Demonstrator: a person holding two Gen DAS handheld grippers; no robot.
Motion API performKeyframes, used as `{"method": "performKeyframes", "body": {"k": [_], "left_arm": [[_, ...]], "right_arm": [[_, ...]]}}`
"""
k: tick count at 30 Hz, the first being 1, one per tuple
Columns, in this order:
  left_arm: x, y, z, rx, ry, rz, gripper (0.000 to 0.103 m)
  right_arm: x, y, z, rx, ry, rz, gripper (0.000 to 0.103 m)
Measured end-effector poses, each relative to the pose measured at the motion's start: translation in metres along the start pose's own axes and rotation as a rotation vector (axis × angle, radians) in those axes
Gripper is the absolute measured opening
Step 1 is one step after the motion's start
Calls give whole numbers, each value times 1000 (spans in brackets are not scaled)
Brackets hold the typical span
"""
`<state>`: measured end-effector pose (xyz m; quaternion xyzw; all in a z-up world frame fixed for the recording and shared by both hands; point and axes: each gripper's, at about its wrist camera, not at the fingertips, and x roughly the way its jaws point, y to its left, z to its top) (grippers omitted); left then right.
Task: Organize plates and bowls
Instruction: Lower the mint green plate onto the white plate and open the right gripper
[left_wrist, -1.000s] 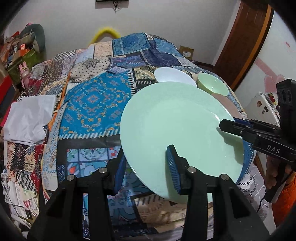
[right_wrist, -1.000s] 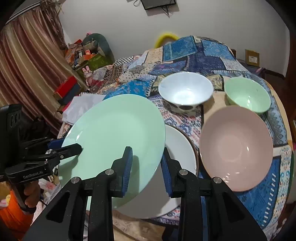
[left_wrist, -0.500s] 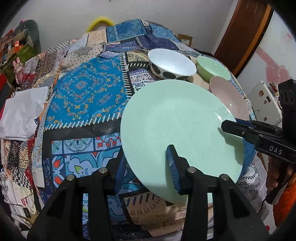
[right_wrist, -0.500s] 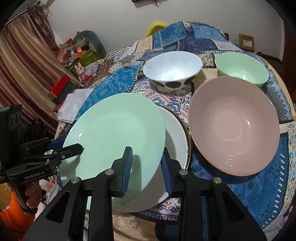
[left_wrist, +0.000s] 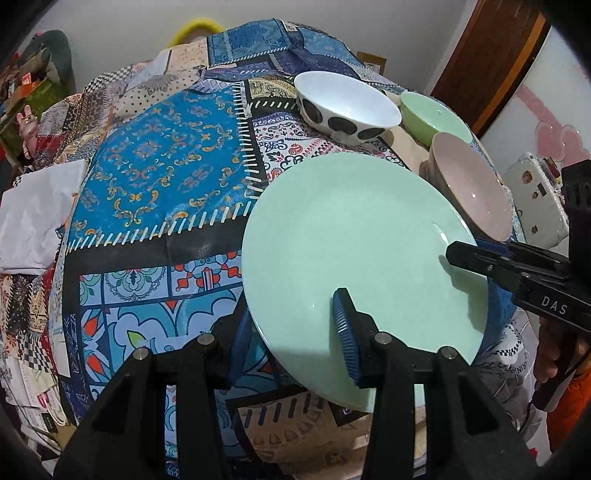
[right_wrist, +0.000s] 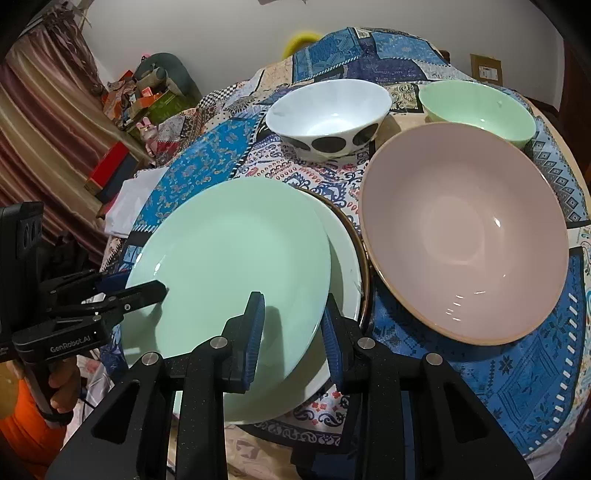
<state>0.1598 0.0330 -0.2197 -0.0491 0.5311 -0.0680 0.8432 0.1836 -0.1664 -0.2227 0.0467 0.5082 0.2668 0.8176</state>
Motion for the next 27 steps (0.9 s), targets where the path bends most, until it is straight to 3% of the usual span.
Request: {"method": "performKeyframes", "body": {"k": [27], "left_arm": [[14,-7,10,52,-6,94,43]], "right_arm": [[1,-5,-3,13,11,6,28]]}}
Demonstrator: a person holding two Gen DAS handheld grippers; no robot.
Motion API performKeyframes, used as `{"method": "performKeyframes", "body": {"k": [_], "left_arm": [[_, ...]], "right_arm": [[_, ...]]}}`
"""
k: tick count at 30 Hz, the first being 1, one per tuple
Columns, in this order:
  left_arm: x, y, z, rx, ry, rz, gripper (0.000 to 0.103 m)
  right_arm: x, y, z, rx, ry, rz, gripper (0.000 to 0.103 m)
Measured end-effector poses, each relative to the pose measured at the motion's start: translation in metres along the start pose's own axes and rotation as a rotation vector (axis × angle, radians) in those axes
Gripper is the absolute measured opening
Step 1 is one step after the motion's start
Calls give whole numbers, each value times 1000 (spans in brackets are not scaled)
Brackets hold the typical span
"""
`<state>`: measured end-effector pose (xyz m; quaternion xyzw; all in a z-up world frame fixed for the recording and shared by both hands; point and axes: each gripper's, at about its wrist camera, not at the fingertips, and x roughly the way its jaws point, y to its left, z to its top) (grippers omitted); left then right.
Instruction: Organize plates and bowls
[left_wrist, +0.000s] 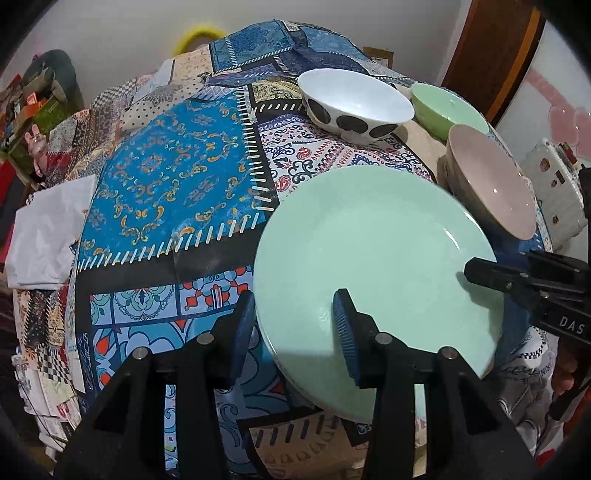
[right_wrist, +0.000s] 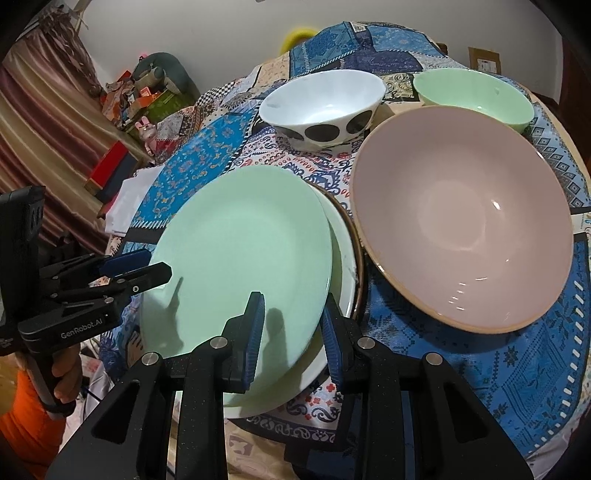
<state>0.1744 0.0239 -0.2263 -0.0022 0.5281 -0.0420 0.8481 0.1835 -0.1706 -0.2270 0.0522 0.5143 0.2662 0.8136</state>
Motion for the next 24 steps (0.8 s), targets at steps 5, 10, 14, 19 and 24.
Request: {"method": "performKeyframes", "body": {"k": [5,10,14,19,24], "left_arm": [[-1,-6,0,12,-2,-16,43],[-2,-12,-2,22,1,0,43],[-12,-13,1,12,-14,4,43],[-35,-23,9,7,-73,-5,54],[-60,-41,20,30,-154,-13,68]], "right_arm": [[-3,1,-2,-10,0,-1,28],[-11,2,-5,-30,-17,-30,28],[-29,-2,-5,-44,-65,-59,28],[-56,-6,-3,-59,-136,-91,28],[-84,-18,3,-53,-214,-149,38]]}}
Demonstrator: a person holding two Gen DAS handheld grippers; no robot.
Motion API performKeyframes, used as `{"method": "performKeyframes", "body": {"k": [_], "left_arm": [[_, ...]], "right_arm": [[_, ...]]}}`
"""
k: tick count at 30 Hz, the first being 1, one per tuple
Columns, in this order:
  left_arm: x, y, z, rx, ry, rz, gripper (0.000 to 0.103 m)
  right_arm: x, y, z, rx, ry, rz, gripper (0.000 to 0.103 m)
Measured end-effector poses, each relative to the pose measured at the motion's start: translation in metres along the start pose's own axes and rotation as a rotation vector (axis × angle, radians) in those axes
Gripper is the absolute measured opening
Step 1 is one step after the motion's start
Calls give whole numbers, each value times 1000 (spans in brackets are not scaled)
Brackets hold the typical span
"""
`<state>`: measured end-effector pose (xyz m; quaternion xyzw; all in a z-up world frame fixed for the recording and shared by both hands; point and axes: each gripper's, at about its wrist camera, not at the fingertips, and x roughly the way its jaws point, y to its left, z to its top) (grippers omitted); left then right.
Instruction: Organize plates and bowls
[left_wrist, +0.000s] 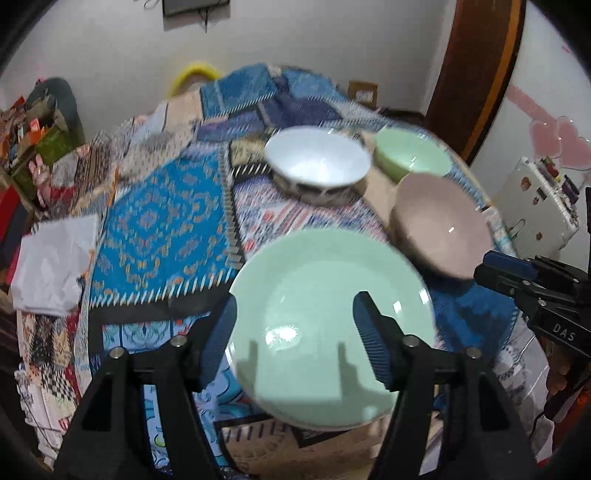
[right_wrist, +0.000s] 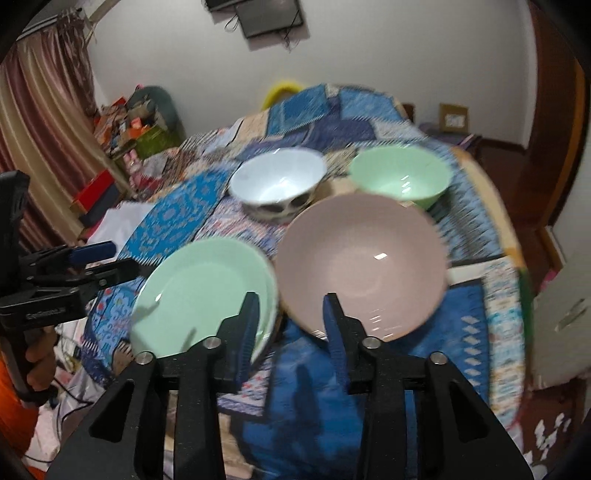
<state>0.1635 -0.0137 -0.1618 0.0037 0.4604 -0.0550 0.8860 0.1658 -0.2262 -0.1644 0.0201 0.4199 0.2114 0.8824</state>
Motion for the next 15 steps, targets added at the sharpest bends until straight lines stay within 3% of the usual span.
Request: {"method": "performKeyframes", "body": {"k": [2,6,15], "left_arm": [[-6,-9,7,11,-24,-8,74],[-9,-27,22,29,-50,-25,83],[27,-62,47,42,8,-70,86]], "right_arm": [[-9,-9,2,14,-33,-20,46],[-22,-29,6,37,-70,-57,50],[-20,-60,8,55,-74,-116,57]]}}
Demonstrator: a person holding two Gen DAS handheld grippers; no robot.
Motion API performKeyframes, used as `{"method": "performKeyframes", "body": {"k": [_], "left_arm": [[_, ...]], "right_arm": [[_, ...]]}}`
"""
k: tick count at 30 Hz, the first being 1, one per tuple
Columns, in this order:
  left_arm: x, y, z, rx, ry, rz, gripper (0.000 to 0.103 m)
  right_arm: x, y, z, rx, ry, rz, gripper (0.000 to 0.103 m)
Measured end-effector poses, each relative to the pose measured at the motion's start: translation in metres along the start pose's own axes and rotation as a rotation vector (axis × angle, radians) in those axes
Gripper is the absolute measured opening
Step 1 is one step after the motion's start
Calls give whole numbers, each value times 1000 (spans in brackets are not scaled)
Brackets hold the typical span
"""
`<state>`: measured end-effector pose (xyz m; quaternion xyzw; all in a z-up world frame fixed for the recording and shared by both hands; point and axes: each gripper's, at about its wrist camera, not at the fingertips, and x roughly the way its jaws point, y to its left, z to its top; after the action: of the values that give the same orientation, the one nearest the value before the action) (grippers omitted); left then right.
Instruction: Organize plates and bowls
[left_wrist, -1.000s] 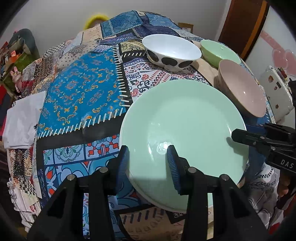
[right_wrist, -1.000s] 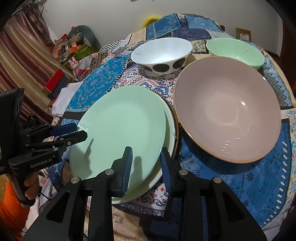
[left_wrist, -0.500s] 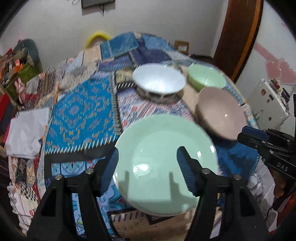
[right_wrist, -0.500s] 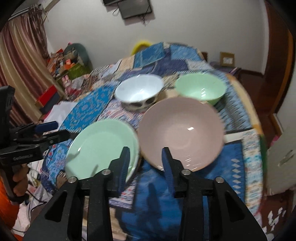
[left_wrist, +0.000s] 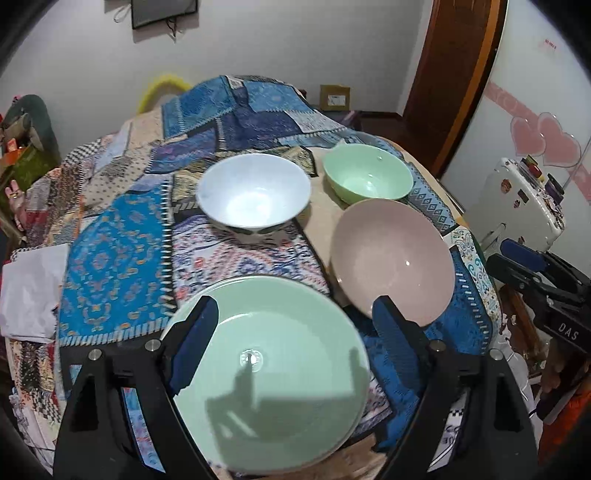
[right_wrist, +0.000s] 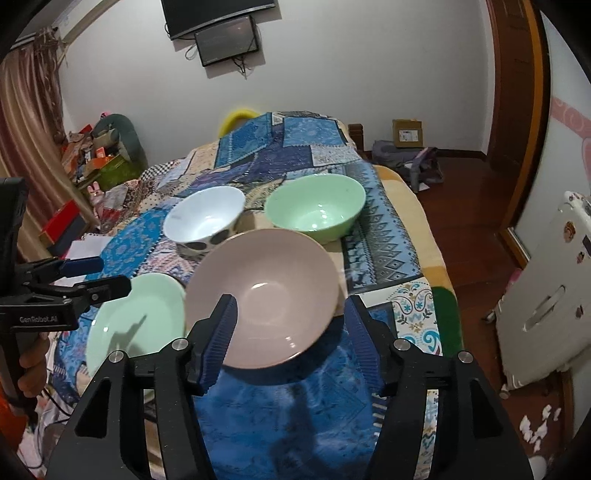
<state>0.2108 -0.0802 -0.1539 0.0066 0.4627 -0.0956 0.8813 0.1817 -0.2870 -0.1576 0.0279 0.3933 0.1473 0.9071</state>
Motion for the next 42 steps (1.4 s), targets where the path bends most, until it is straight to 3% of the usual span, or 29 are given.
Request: {"method": "performKeyframes", "body": {"k": [16,18,20,24,26,30,42], "left_arm": [[94,-30,23,55,116,-28,85],[102,-31,25,57,128,-36,78],[111,-32,26,53,152,-58,67],[125,-32,27,42,187,-86,48],[130,-33,25,39,204,-101,41],[131,-37,23,49,210,-144,30],[105,-43,19,61,181,-135,30]], "right_arm": [[55,-29,-7,51,84,13,57],[60,-30,-8,55,85,18,53],[66,-31,-8,54,95,25,42],[73,-33,-12,69,118,55,31],[76,-33,-14,73,126,66,21],[76,-28,-15,62,130,55,19],[50,-24,-4,88,85,62,19]]}}
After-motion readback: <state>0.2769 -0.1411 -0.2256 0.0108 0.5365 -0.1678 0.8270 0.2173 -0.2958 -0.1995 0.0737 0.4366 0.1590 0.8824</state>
